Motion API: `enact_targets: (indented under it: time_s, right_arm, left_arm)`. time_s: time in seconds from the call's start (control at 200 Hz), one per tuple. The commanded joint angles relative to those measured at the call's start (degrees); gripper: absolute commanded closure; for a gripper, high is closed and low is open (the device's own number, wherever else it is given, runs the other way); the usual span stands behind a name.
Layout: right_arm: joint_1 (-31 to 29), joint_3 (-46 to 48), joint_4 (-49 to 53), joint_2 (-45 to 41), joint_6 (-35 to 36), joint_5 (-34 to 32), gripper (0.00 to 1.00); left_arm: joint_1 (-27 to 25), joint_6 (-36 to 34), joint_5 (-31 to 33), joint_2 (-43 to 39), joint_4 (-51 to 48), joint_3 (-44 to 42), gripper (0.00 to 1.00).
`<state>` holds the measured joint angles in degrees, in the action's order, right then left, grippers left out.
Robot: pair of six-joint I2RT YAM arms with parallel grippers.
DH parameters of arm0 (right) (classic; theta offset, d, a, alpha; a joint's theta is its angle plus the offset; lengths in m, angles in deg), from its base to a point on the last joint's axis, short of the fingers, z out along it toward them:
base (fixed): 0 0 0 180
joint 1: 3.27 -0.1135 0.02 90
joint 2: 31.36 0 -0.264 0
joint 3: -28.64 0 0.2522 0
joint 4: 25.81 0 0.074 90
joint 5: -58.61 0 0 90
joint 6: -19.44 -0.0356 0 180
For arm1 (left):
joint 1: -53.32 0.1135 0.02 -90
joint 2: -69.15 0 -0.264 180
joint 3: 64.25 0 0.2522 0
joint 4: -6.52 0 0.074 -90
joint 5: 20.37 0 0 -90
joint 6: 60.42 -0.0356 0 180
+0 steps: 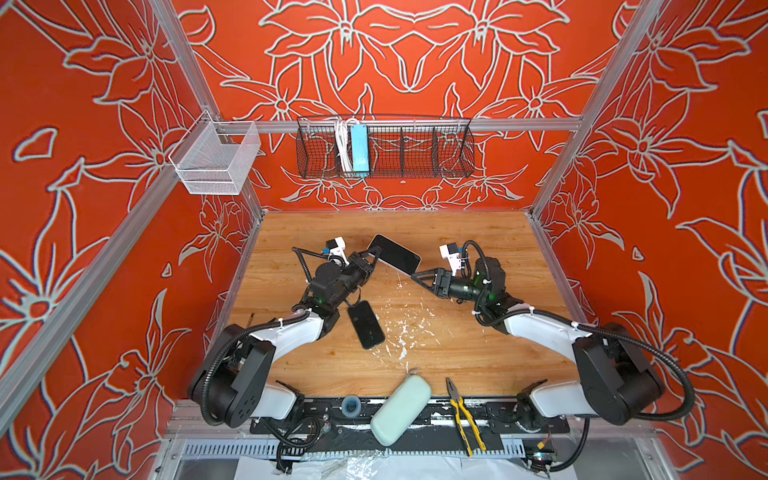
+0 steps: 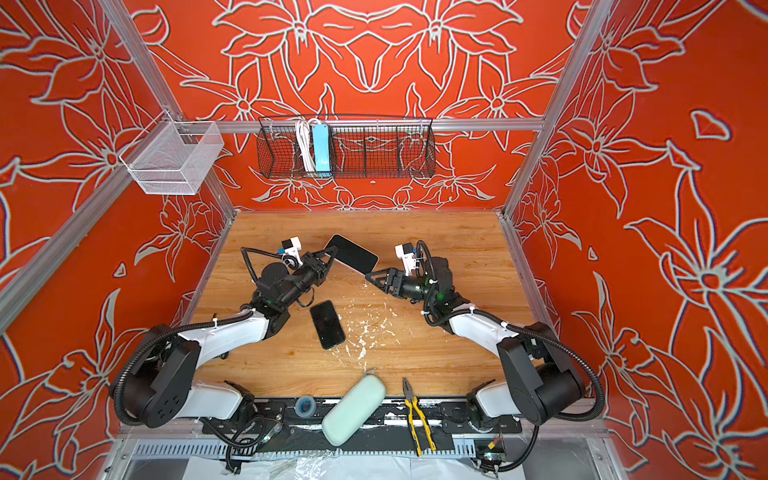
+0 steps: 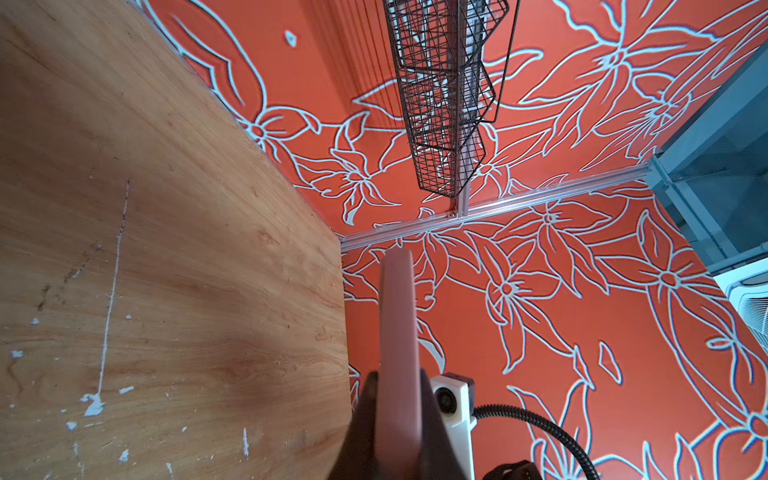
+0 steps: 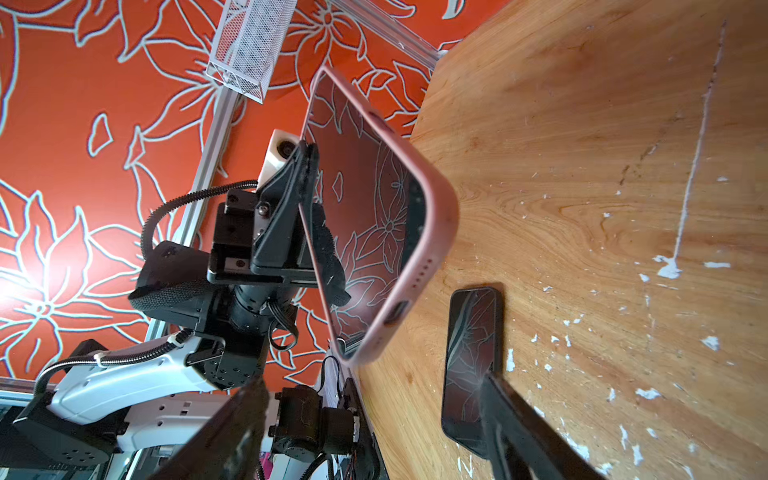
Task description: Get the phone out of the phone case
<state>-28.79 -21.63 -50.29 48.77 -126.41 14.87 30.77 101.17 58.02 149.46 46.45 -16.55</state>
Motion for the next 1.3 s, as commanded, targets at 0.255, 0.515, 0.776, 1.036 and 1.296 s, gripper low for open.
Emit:
enact_targets:
  time_s: [0.255,0.515,0.776,1.036,1.296]
  right_arm:
    - [-3.08,-0.23,-9.53,1.94,-3.6,-3.45,0.21]
    - [-4.99,-0.32,-13.27,3.31,-4.94,-6.83,0.26]
    - [-5.5,-0.62,-15.28,3.63,-5.49,-8.79,0.41]
    - [-5.67,-0.41,-16.48,3.48,-5.66,-9.69,0.51]
    - [-6.39,-0.63,-18.14,4.36,-6.68,-9.76,0.52]
  left_arm:
    - [-0.55,0.7,0.09,-1.86,5.85,0.69,1.0]
    - [-1.05,0.74,0.41,-2.45,5.81,0.36,1.0]
    - [-1.54,1.18,1.4,-3.16,5.46,-0.46,1.0]
    - [-1.79,1.95,2.1,-3.3,4.39,-0.64,1.0]
    - [-1.89,2.88,2.74,-2.35,5.02,-0.45,1.0]
